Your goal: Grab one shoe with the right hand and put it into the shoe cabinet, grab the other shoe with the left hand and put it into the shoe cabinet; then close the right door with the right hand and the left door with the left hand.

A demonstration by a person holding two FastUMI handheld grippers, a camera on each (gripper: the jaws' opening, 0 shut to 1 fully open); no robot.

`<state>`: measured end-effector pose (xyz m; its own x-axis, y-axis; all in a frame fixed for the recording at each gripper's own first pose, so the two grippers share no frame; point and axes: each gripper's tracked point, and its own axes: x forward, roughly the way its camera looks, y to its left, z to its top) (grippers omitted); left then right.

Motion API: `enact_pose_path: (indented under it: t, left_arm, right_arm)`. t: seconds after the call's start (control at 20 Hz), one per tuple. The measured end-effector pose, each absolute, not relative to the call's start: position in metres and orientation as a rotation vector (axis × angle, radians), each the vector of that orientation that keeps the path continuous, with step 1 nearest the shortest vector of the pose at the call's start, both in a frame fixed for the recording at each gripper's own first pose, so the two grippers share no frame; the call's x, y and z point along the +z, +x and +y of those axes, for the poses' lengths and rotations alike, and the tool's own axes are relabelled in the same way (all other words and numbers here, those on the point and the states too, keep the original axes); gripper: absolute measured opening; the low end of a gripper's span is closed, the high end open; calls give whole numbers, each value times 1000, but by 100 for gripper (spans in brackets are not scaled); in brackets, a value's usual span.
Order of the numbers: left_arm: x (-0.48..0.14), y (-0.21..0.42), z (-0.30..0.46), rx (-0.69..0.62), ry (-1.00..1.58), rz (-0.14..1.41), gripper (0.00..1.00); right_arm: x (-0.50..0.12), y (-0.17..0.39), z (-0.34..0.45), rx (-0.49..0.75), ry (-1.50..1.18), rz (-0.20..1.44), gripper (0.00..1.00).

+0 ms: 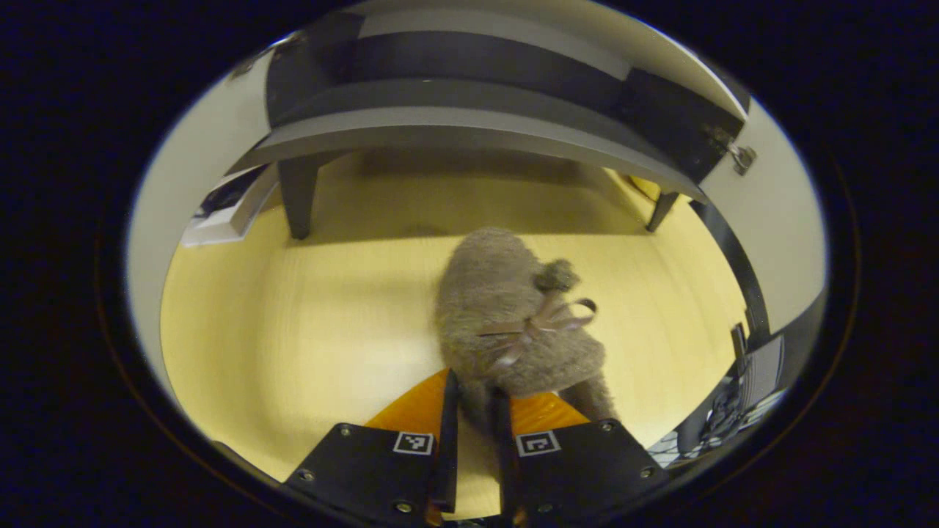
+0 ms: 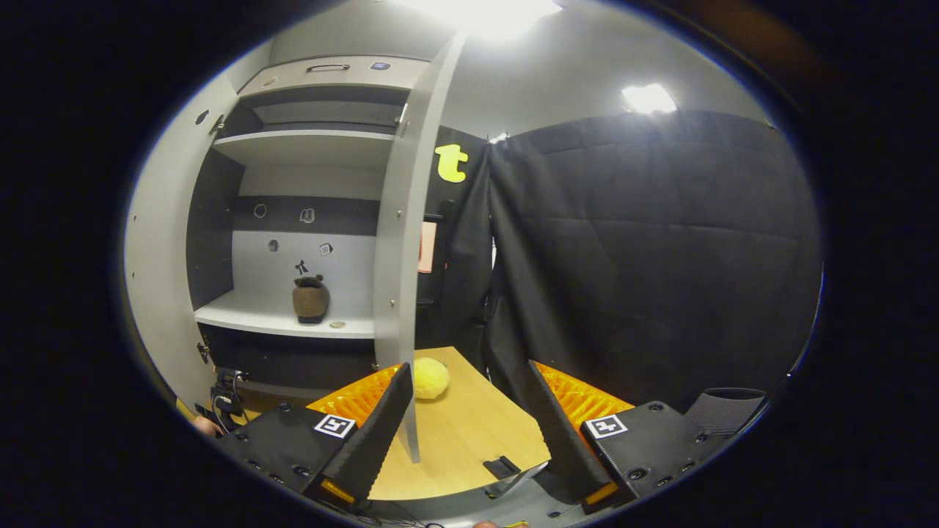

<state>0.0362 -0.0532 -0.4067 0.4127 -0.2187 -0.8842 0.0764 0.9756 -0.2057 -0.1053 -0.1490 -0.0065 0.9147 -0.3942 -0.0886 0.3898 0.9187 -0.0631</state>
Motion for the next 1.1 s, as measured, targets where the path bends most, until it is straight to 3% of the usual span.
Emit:
enact_pose_path:
  t: [0.1, 0.15, 0.35, 0.65, 1.1]
  left_arm:
    - [-403, 43, -50, -140, -115, 1109, 27]
    - [-405, 42, -56, -128, -119, 1126, 8]
    - [-412, 42, -59, -114, -136, 1149, 2]
    - [-403, 44, -56, -59, -153, 1117, 2]
    - [-381, 59, -40, -76, -153, 931, 2]
  right_arm:
    - [-3, -104, -170, -433, -32, 82, 97]
    - [1, -102, -182, -444, -31, 66, 97]
    - [24, -88, -242, -501, -65, -11, 97]
    - [37, -49, -296, -530, -36, -69, 98]
    - [18, 24, -297, -403, 4, -25, 98]
